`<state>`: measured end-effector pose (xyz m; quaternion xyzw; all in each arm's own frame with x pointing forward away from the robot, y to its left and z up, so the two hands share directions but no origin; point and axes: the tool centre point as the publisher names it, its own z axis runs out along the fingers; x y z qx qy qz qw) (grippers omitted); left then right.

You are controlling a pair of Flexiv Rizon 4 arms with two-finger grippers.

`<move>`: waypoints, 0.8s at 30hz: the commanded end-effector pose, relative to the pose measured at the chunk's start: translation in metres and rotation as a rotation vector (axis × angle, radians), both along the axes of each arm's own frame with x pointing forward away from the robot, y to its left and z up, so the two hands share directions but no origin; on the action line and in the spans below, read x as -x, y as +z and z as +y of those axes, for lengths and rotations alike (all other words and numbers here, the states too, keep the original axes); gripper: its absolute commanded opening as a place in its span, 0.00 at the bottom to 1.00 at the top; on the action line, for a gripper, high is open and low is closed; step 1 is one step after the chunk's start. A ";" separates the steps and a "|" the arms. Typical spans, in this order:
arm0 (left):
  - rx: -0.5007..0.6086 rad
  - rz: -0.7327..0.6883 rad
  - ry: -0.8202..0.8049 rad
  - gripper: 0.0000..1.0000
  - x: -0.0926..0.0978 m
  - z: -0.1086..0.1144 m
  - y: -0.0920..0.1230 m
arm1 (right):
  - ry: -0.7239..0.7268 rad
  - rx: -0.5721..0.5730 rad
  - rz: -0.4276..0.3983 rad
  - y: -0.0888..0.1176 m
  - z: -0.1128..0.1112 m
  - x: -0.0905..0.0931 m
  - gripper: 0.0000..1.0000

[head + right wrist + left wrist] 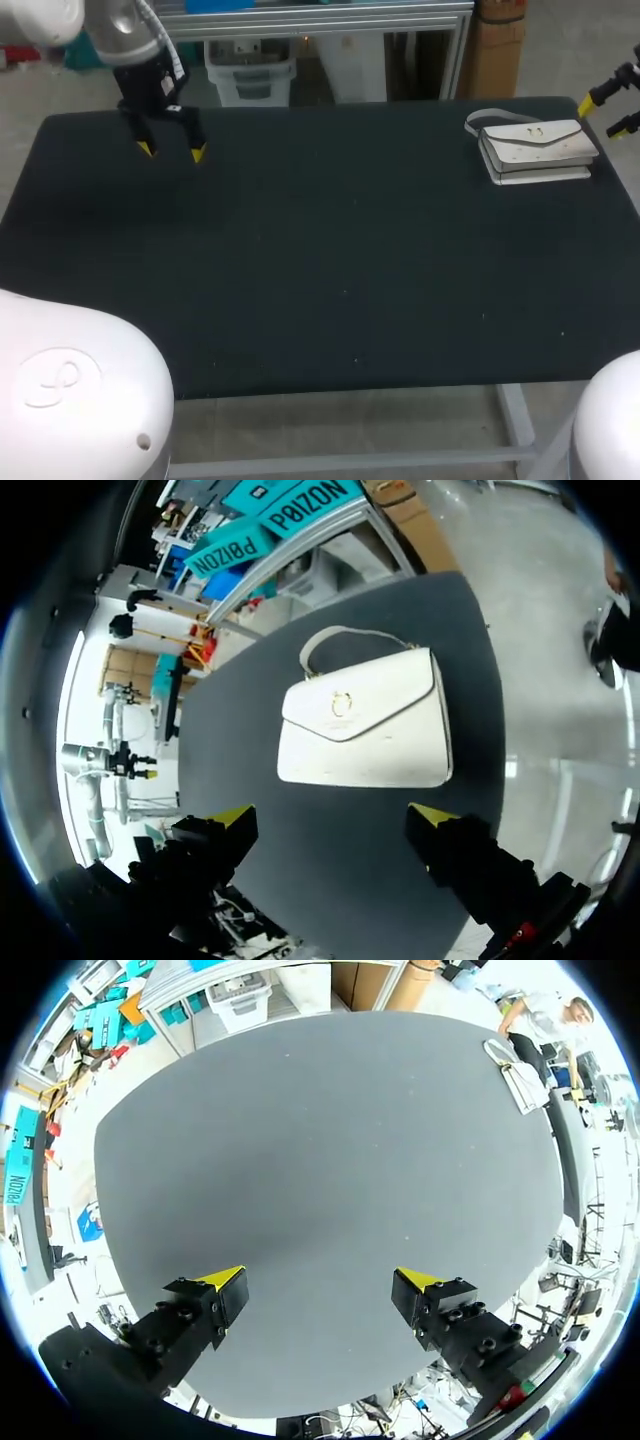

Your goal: Pick up the bag, open it, inspect its contents, close it, and place it on the opposite side

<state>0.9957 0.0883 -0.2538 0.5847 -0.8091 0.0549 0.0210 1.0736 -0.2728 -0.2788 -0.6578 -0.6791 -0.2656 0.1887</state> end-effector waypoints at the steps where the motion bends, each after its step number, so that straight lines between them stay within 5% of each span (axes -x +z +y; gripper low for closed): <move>1: 0.006 -0.034 0.008 1.00 0.006 0.001 0.003 | -0.053 0.228 -0.026 0.017 0.021 0.037 1.00; 6: 0.007 -0.038 0.014 1.00 0.006 0.002 0.003 | -0.057 0.284 -0.004 0.032 0.028 0.060 1.00; 24: 0.007 -0.038 0.014 1.00 0.006 0.002 0.003 | -0.057 0.284 -0.004 0.032 0.028 0.060 1.00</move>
